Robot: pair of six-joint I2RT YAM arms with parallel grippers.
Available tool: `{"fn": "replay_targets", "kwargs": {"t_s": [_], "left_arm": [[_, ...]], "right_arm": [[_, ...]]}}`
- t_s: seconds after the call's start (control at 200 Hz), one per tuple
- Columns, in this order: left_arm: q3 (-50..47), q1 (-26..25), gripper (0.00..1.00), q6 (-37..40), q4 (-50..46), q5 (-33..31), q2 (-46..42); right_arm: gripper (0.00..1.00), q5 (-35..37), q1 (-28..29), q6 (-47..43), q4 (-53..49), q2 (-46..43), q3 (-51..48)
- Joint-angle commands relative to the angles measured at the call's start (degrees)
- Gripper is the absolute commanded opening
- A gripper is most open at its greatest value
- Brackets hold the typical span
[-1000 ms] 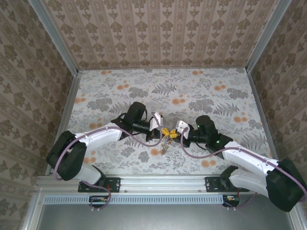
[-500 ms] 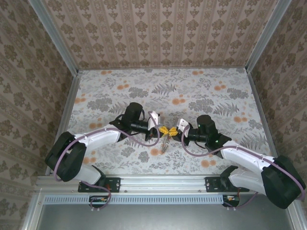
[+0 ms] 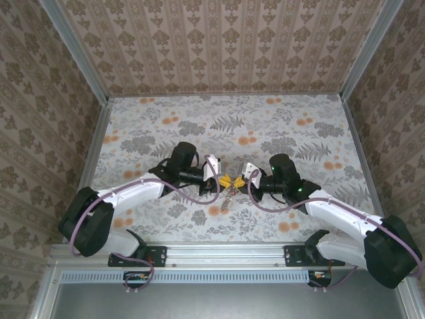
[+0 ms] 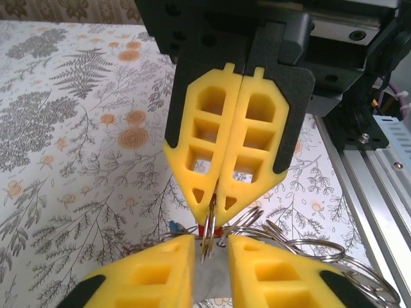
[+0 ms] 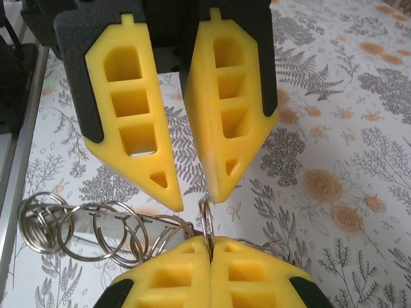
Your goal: Put the keys on the keyring
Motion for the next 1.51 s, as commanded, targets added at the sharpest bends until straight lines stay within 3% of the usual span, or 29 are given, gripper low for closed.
{"fn": "replay_targets", "kwargs": {"t_s": [0.0,0.315,0.925,1.435,1.5], "left_arm": [[2.5,-0.27,0.25,2.92,-3.94,-1.44,-1.18],[6.41,-1.12,0.28,6.1,-10.06,-1.28,0.7],[8.63,-1.94,0.29,8.93,-14.69,-2.57,2.16],[12.21,-3.43,0.15,10.79,-17.79,-5.73,5.33],[12.48,-3.43,0.04,10.92,-18.08,-5.49,5.38]], "right_arm": [[0.0,-0.17,0.2,-3.5,-5.13,-1.21,3.62],[0.0,1.09,1.62,-5.81,-9.71,-0.77,6.8],[0.0,1.81,2.36,-4.09,-6.67,-1.63,6.45],[0.0,-0.53,2.53,-4.07,-7.07,-2.23,6.83],[0.0,-0.96,2.51,-3.93,-7.08,-2.27,6.83]]}}
